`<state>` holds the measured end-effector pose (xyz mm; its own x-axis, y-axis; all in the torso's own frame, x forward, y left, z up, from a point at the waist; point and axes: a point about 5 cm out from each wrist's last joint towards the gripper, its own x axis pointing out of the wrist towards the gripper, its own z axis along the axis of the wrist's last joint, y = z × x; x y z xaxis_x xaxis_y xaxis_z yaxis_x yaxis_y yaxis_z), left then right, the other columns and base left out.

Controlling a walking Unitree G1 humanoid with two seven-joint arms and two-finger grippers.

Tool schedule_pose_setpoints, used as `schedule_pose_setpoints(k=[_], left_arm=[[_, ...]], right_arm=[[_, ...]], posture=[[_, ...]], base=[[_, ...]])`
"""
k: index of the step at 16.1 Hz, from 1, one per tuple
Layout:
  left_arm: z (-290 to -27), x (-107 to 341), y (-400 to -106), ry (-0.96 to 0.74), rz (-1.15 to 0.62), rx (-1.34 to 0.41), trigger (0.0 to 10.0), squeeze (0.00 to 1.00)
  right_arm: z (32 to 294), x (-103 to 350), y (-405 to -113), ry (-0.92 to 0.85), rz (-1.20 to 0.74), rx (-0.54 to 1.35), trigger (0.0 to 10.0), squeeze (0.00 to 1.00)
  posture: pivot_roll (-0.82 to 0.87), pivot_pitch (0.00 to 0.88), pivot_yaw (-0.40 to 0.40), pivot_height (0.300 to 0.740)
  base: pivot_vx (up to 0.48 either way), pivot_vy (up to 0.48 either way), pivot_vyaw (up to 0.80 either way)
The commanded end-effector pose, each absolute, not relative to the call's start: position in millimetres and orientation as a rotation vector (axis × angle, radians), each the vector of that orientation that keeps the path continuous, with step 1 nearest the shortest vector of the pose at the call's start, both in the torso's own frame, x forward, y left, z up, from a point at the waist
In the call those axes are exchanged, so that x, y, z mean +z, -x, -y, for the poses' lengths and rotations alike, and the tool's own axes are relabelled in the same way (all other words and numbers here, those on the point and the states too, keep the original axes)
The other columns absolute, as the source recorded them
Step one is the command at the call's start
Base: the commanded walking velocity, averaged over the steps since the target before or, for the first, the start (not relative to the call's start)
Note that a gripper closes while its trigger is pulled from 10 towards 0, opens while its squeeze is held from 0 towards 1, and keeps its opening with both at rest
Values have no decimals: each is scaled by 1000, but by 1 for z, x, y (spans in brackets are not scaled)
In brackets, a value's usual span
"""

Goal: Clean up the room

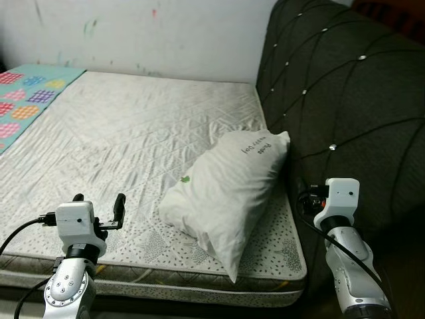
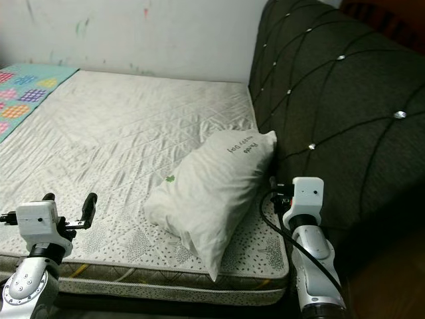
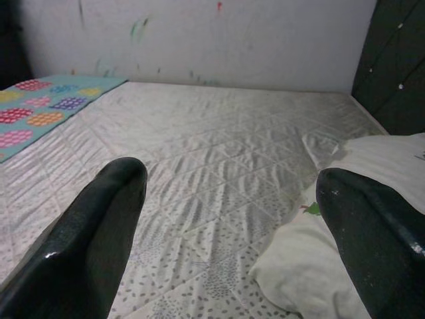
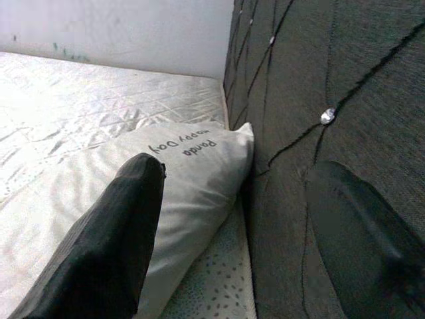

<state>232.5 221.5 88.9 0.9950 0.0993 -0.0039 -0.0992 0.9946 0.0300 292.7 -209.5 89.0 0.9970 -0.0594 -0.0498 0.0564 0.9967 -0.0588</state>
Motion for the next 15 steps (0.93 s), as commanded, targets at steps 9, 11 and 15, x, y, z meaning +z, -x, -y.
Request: schedule_pose_setpoints(k=[9,11,15], left_arm=[[-160,69,-306,203,-149,-47,10000,0],[-160,69,-307,208,-149,-48,10000,0],[-161,67,-307,219,-161,-38,10000,0]], right_arm=[[130,76,-315,44,-85,225,10000,0],[129,74,-315,48,-95,235,10000,0],[130,72,-315,36,-102,233,10000,0]], posture=[[24,96,26,740],[23,96,24,740],[24,90,24,740]], base=[[0,0,0],[0,0,0],[0,0,0]])
